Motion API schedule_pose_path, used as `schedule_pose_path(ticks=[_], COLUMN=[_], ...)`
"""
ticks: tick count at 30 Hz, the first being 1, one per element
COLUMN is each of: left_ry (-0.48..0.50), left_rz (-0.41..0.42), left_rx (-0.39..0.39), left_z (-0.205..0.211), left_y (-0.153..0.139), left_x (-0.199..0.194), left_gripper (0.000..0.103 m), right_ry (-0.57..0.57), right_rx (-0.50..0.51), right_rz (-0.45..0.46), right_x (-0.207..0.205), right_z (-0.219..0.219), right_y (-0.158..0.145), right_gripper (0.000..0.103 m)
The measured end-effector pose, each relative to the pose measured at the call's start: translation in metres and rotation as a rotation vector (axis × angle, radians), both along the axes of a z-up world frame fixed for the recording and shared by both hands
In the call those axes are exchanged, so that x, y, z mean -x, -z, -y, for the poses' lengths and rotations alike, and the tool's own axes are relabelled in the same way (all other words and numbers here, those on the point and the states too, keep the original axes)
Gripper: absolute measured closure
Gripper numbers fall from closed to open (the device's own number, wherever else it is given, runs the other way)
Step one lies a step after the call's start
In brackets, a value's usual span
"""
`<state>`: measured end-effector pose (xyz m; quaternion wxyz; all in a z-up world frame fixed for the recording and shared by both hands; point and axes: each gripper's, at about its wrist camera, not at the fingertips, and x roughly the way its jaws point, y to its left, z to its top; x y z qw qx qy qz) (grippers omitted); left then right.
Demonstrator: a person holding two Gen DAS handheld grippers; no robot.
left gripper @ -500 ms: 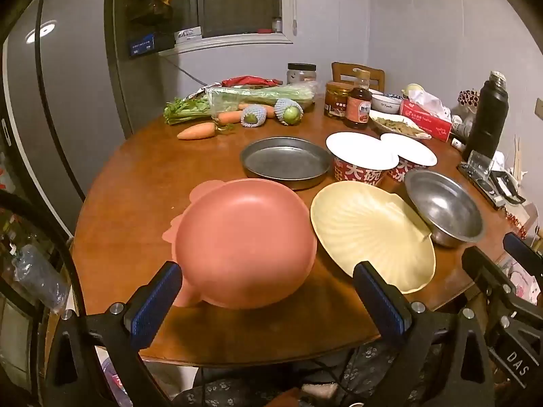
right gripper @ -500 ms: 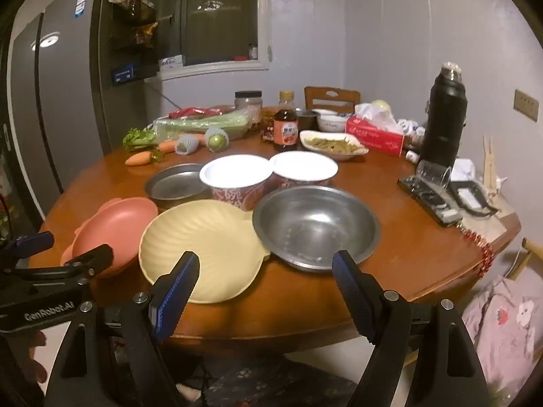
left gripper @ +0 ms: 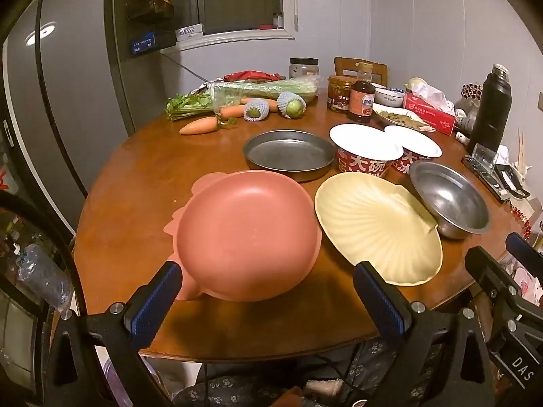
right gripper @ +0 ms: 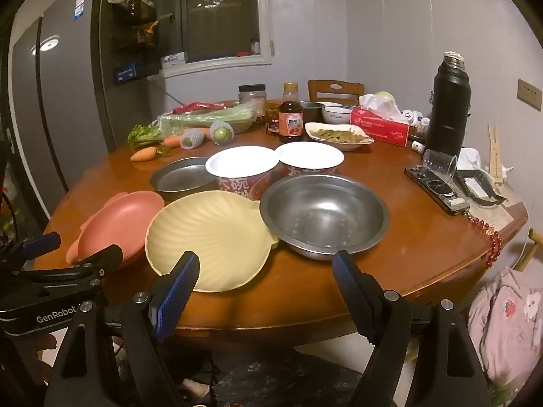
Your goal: Organize plates and bowls
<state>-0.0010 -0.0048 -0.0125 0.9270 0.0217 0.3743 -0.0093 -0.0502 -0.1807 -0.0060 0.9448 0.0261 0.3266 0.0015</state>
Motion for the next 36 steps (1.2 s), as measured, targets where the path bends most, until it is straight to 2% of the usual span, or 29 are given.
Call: schedule_pose_path(ticks=[36], left_ry=[-0.002], left_rz=[0.003], left_rx=[-0.01], left_z=[0.0016], left_y=[0.0034], left_x=[0.006], left_gripper=[0.002], right_ry=[0.007], right_rx=[0.003], right_rz=[-0.012], right_x=[0.0032], right_z=[-0.0029], right_y=[0.0018], right_gripper=[0.021])
